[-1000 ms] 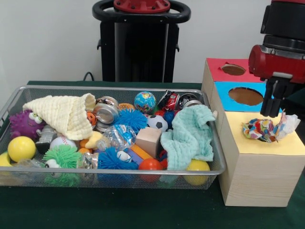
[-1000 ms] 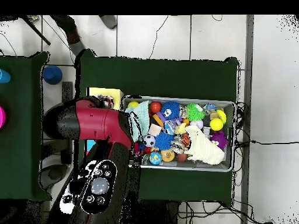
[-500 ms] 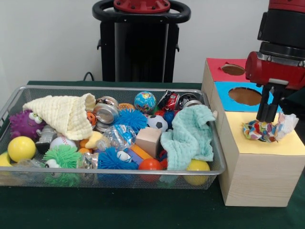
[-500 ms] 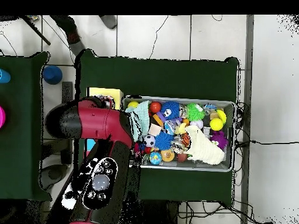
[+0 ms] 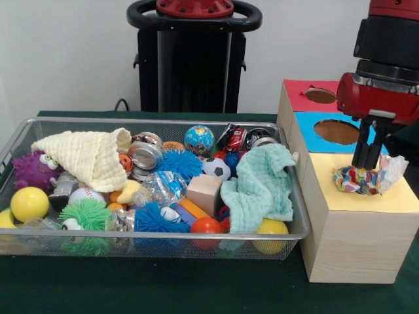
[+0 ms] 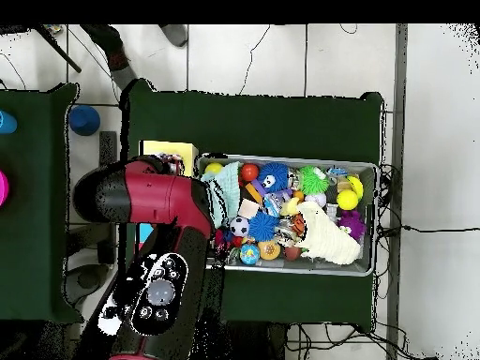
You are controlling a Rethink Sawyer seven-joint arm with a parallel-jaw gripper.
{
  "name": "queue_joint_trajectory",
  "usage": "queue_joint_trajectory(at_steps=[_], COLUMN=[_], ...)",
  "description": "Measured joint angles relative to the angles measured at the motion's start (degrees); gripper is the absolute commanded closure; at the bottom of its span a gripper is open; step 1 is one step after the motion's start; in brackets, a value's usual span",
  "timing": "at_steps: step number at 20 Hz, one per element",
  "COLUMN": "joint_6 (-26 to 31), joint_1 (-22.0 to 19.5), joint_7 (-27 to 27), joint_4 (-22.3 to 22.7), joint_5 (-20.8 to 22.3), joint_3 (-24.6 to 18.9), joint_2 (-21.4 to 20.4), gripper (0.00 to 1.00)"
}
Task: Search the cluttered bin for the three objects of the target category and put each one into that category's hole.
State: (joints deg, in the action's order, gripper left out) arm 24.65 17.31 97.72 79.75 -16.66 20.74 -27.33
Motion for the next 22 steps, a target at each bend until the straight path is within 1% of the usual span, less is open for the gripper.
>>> queue_joint_trajectory(at_steps=[13,22], joint_6=[-0.48,-3.38], joint_1=[1.20,1.46], joint_7=[0.02,0.02], joint_4=[-0.21,-0.22], joint_5=[-0.65,-1.17], joint_3=[1.27,1.68], joint_2=[1.00,1.64], gripper=[1.00,1.00])
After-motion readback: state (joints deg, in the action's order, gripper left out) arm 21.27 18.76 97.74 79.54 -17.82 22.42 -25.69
